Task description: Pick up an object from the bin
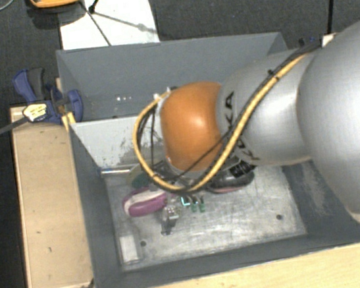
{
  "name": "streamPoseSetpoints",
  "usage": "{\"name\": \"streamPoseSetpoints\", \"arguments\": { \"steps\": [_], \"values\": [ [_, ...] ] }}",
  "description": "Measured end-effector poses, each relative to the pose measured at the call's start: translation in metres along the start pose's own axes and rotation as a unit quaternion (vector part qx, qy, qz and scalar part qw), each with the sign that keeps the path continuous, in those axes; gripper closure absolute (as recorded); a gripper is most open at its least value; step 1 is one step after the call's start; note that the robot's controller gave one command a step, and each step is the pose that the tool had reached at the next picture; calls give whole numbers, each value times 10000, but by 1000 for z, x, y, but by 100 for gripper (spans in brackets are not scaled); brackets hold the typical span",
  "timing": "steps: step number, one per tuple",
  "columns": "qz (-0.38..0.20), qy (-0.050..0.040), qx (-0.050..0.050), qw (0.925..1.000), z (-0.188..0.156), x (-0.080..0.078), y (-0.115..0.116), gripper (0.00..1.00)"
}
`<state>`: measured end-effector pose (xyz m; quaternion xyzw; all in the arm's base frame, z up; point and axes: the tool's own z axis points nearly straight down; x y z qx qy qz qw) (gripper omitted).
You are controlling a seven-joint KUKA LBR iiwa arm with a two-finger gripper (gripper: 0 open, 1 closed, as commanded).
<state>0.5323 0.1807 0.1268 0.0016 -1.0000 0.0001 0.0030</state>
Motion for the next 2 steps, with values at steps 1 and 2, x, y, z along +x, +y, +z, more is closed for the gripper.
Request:
{"name": "streamPoseSetpoints", "arguments": {
  "steps": [1,2],
  "values": [
    [400,-127,-31,9991,47,-14,6,0],
    [420,-141,-41,9990,46,-14,6,100]
  ]
}}
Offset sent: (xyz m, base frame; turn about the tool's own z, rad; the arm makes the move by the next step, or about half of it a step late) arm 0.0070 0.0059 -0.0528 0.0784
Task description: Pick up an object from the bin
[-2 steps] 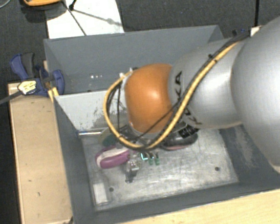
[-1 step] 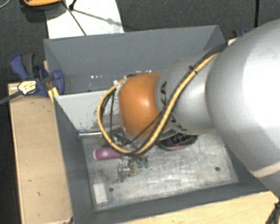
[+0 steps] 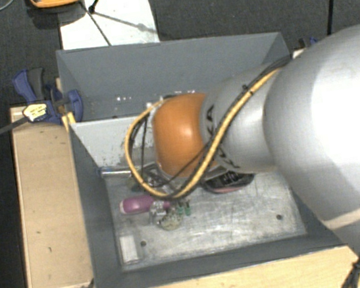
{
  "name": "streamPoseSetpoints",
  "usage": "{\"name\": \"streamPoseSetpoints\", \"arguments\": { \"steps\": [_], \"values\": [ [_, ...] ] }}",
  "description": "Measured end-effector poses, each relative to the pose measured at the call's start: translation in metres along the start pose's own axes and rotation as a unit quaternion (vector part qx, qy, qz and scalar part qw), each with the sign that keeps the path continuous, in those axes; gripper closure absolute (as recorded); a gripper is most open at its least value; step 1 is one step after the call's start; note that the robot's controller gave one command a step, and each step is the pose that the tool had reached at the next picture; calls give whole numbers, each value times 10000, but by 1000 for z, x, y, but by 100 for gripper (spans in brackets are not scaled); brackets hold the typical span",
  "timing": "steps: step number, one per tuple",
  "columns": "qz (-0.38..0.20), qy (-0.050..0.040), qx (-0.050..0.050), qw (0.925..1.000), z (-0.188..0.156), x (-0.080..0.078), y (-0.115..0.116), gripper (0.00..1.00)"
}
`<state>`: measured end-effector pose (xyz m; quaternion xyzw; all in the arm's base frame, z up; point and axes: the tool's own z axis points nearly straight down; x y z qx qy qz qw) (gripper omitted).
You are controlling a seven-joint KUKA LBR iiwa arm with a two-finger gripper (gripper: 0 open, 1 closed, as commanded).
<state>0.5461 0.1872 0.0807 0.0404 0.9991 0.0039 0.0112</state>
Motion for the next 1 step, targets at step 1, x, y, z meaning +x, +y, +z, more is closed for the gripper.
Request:
{"name": "streamPoseSetpoints", "arguments": {
  "steps": [1],
  "values": [
    [-1248,79,21,9921,-131,-2,0,100]
  ]
}}
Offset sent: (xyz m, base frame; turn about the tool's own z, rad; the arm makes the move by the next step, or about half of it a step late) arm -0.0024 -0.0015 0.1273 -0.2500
